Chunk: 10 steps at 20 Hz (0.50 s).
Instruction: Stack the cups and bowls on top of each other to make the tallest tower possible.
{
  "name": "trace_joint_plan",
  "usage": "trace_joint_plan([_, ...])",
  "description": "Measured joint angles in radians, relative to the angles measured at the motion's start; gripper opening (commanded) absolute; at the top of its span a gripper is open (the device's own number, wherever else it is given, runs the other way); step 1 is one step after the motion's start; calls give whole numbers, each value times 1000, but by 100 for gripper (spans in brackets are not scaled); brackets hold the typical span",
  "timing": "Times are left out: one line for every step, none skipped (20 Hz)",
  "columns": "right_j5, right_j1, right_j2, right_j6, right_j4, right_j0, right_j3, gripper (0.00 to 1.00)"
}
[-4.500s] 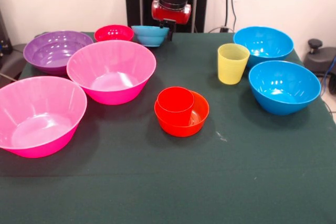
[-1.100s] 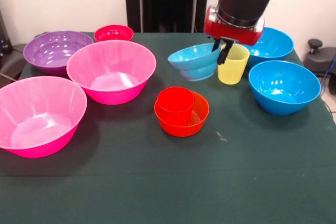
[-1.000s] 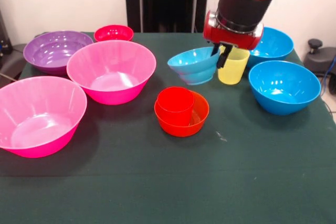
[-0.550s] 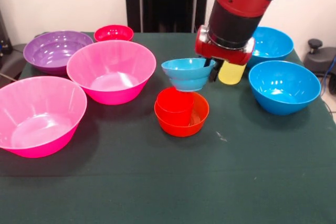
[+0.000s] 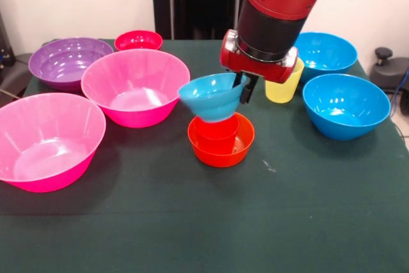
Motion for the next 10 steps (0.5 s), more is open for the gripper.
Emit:
trace_joint_plan([2, 0, 0, 0, 0, -2, -8, 0])
trace_joint_plan([2, 0, 0, 0, 0, -4, -15, 0])
trace_joint_plan([2, 0, 0, 0, 0, -6, -21, 0])
trace_joint_plan([2, 0, 0, 0, 0, -7, -27, 0])
trace_joint_plan([2, 0, 0, 0, 0, -6, -30, 0])
trace_joint_plan([2, 0, 0, 0, 0, -6, -34, 0])
trace_joint_plan([2, 0, 0, 0, 0, -6, -35, 0])
trace_joint_plan([2, 0, 0, 0, 0, -6, -36, 0])
trace_joint_plan([2, 0, 0, 0, -1, -6, -37, 0])
trace_joint_plan([2, 0, 0, 0, -1, -6, -37, 0])
